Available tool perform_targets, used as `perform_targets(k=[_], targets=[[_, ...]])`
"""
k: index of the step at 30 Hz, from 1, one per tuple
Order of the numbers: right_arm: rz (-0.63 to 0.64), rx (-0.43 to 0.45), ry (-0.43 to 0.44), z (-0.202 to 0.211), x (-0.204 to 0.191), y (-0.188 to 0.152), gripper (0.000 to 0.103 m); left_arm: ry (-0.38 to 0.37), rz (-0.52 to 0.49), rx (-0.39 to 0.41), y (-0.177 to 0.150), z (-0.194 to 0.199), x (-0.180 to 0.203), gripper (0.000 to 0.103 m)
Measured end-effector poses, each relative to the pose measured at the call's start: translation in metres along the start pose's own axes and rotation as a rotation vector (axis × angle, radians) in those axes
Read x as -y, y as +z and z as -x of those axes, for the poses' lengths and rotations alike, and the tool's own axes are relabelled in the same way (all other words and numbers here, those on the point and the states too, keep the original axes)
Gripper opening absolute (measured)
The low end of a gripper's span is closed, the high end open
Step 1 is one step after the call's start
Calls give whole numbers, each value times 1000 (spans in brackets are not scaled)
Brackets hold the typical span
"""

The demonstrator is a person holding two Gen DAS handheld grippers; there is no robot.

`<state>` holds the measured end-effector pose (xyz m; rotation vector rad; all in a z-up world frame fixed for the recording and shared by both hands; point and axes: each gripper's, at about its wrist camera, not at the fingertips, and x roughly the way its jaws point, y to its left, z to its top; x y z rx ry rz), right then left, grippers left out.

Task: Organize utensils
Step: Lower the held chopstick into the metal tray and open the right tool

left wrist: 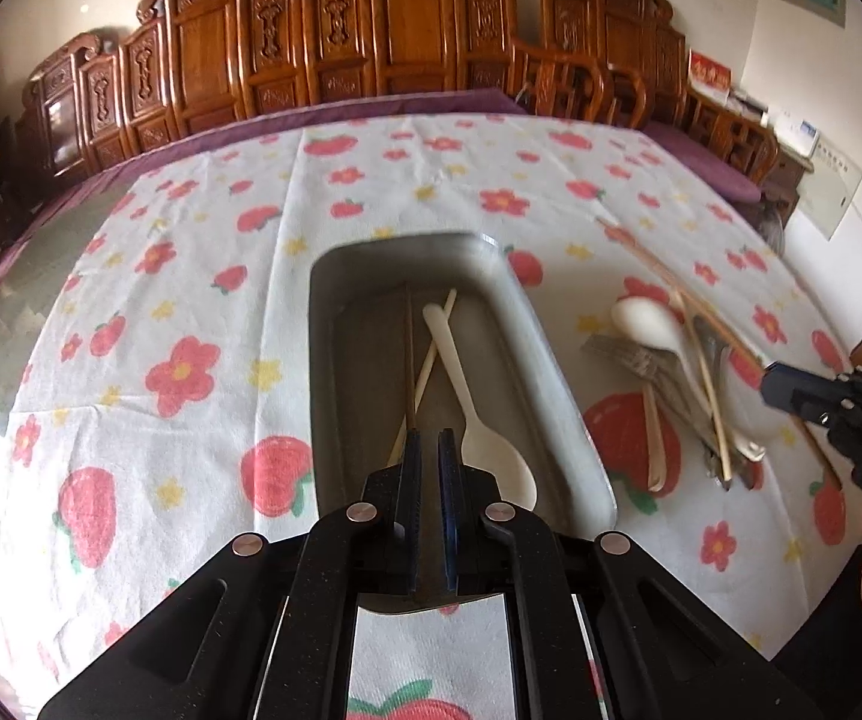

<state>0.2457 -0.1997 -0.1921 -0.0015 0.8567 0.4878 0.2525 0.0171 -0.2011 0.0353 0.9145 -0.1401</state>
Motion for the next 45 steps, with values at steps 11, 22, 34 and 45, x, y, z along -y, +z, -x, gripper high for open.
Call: perform_targets(k=[11, 22, 34, 45], targets=[[17, -58, 84, -40, -59, 36, 6, 28, 64, 137, 5, 34, -50, 13], [-23, -166, 67, -103, -89, 52, 6, 35, 110, 161, -2, 38, -82, 14], [-83, -203, 149, -124, -94, 52, 10, 17, 124, 153, -5, 35, -84, 13], [7, -48, 49, -53, -57, 54, 10, -27, 69, 171, -5, 38, -47, 13]])
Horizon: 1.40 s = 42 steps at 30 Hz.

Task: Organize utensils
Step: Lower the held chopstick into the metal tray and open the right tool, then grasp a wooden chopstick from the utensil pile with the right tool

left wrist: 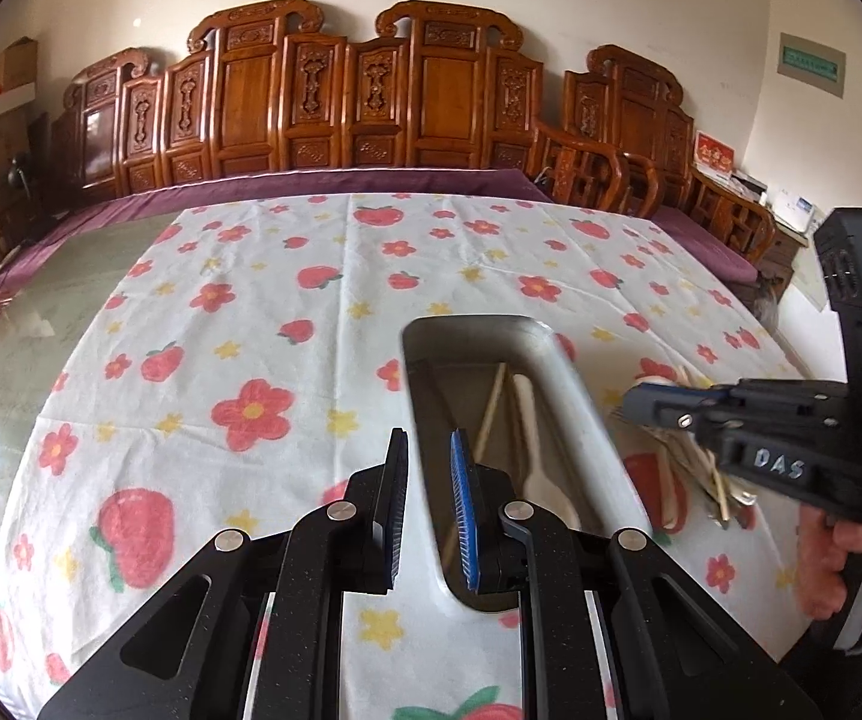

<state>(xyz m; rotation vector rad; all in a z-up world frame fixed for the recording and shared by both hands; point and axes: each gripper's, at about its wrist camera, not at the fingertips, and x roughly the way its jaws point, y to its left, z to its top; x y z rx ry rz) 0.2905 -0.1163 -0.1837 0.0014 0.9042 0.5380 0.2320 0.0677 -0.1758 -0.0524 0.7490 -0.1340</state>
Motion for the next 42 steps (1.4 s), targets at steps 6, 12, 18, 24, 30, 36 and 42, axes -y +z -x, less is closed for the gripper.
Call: perform_targets(k=[6, 12, 18, 24, 30, 36, 42], targets=[[-3, 30, -194, 37, 64, -24, 25, -59, -46, 13, -3, 2, 36, 13], [-86, -9, -266, 39, 117, -50, 25, -110, -97, -2, -11, -2, 69, 14], [-146, -70, -255, 13, 129, -64, 25, -130, -121, -27, -19, -10, 84, 14], [-183, -123, -258, -10, 127, -72, 25, -137, -148, -41, -25, -13, 93, 14], [-202, -133, -284, -13, 129, -72, 20, -141, -161, -39, -27, -13, 98, 14], [-213, -145, -293, -9, 134, -73, 8, -137, -177, -44, -29, -15, 102, 14], [-216, -140, -280, -3, 139, -76, 6, -128, -189, -50, -32, -18, 106, 14]])
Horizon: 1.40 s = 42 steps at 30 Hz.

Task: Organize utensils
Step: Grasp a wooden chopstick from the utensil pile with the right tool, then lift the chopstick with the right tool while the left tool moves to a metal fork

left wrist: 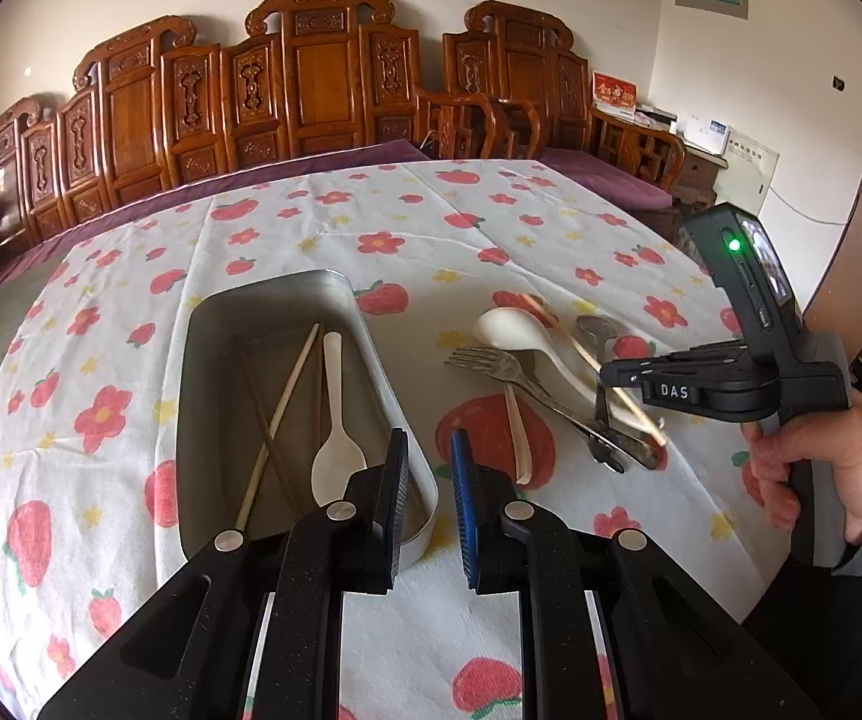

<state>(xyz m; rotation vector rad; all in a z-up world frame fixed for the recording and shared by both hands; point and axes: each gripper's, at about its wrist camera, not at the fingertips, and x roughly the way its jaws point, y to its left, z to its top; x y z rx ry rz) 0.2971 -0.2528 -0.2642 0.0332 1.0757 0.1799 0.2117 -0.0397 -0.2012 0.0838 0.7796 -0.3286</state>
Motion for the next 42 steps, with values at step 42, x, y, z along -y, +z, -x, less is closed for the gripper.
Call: perform_targets(k=[42], targets=[[-91, 171, 100, 39, 75, -8, 6, -24, 164, -242, 18, -122, 86, 18]])
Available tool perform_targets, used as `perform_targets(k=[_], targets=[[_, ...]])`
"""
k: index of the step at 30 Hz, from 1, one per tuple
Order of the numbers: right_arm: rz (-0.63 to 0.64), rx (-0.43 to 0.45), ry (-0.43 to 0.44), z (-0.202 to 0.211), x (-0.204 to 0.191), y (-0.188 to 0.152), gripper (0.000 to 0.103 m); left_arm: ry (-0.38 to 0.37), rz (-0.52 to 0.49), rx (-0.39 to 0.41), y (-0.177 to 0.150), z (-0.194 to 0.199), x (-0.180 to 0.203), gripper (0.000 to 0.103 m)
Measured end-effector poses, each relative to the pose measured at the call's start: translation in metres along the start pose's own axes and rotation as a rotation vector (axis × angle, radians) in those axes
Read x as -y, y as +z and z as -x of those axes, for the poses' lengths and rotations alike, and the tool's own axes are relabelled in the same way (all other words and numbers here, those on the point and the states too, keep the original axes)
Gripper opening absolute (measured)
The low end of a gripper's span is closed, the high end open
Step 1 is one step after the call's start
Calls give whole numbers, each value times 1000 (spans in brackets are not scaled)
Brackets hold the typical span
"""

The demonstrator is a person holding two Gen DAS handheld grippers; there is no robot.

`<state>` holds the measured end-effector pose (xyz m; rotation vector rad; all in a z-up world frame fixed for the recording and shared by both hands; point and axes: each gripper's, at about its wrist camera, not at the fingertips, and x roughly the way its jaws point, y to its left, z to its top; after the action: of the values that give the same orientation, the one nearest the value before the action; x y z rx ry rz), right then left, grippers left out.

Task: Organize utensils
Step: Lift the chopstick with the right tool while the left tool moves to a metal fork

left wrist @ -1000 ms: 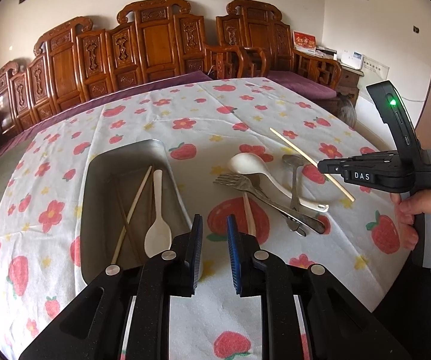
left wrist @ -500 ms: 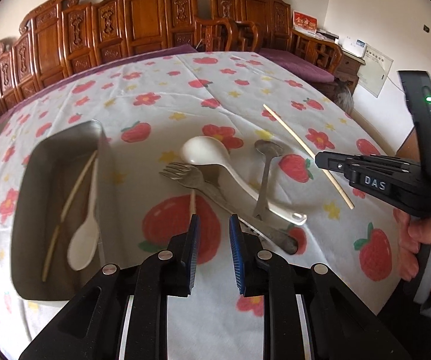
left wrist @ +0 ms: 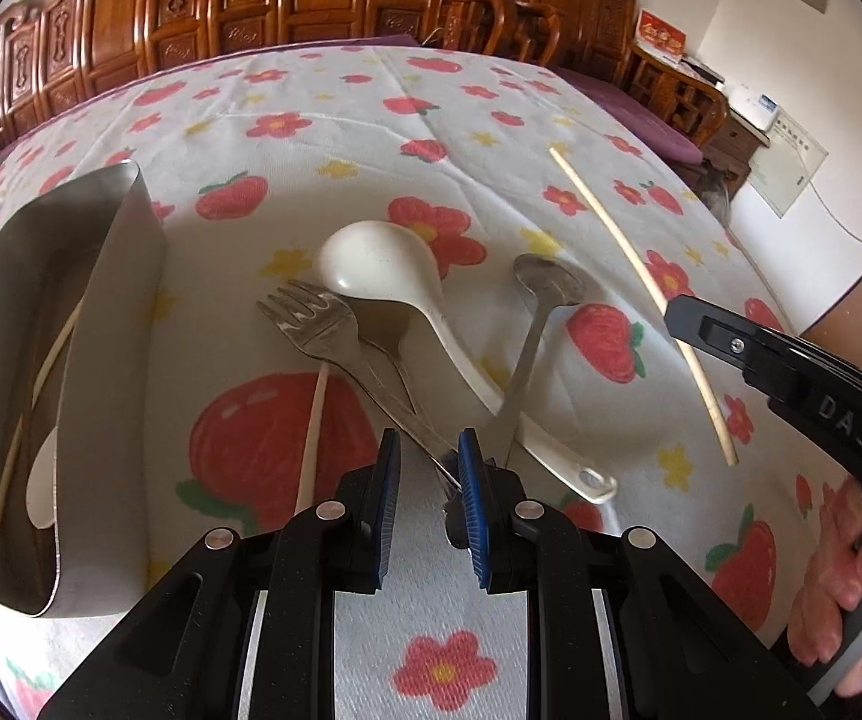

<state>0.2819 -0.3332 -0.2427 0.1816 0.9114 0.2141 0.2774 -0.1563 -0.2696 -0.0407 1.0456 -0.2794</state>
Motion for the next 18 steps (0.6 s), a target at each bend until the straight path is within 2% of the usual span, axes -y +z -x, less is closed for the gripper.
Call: perform_targets(k=[8, 15, 18], targets=[[-9, 3, 16, 0, -1, 0, 6, -14, 40, -4, 3, -6, -1, 21], [-9, 4, 20, 1, -2, 0, 6, 5, 33, 21, 0, -5, 2, 22], [-13, 4, 25, 1, -2, 0, 6, 6, 39, 31, -1, -4, 1, 19]])
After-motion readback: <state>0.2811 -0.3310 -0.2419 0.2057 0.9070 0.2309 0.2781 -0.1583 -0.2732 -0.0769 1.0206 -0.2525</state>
